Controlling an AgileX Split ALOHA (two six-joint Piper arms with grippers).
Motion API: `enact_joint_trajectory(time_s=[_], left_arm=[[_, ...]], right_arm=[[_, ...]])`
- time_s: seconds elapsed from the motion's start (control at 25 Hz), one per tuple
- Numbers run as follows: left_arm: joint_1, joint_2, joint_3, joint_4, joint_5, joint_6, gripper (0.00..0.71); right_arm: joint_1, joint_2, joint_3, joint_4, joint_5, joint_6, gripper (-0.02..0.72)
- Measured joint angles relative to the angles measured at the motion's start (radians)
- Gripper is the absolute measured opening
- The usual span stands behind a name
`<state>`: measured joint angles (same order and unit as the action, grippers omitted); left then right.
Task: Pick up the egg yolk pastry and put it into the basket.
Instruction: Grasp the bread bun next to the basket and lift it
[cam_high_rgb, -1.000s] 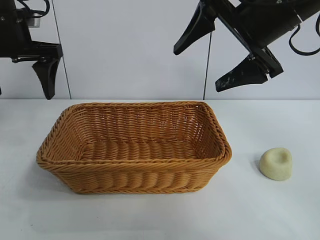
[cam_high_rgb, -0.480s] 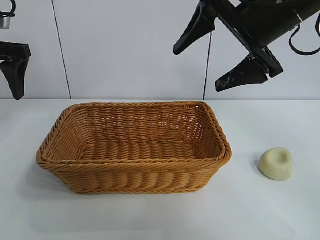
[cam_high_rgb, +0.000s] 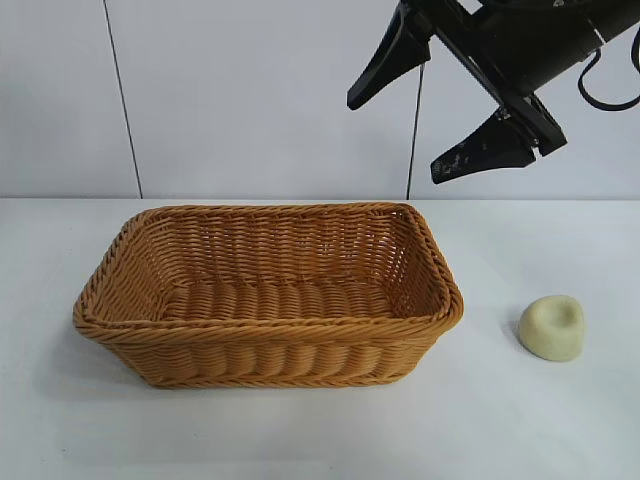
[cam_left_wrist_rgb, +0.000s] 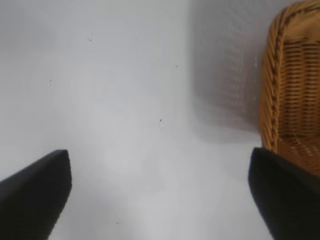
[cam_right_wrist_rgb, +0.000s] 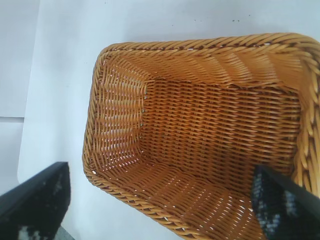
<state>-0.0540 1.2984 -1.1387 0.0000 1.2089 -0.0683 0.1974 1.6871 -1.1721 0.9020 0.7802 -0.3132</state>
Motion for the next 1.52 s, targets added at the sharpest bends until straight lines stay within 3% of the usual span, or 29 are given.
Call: enact_joint_trajectory(time_s=[0.36, 0.6, 0.92, 1.24, 1.52], left_arm=[[0.000, -0.430, 0.436, 0.000, -0.046, -0.034, 0.692], [0.000, -0.712, 0.608, 0.000, -0.103, -0.009, 0.692], [0.000, -0.985, 0.636, -0.006, -0.136, 0.015, 0.692], [0.000, -1.089, 0.636, -0.006, -0.138, 0.015, 0.692], [0.072, -1.203, 0.636, -0.006, -0.140, 0.016, 0.692]], right_arm=[[0.000, 0.000, 0.000, 0.000, 0.004, 0.000, 0.697], [0.000, 0.000, 0.000, 0.000, 0.006, 0.000, 0.697], [0.000, 0.000, 0.000, 0.000, 0.007, 0.001, 0.697], [0.000, 0.000, 0.000, -0.001, 0.010, 0.001, 0.697], [0.000, 0.000, 0.000, -0.002, 0.011, 0.001, 0.697]])
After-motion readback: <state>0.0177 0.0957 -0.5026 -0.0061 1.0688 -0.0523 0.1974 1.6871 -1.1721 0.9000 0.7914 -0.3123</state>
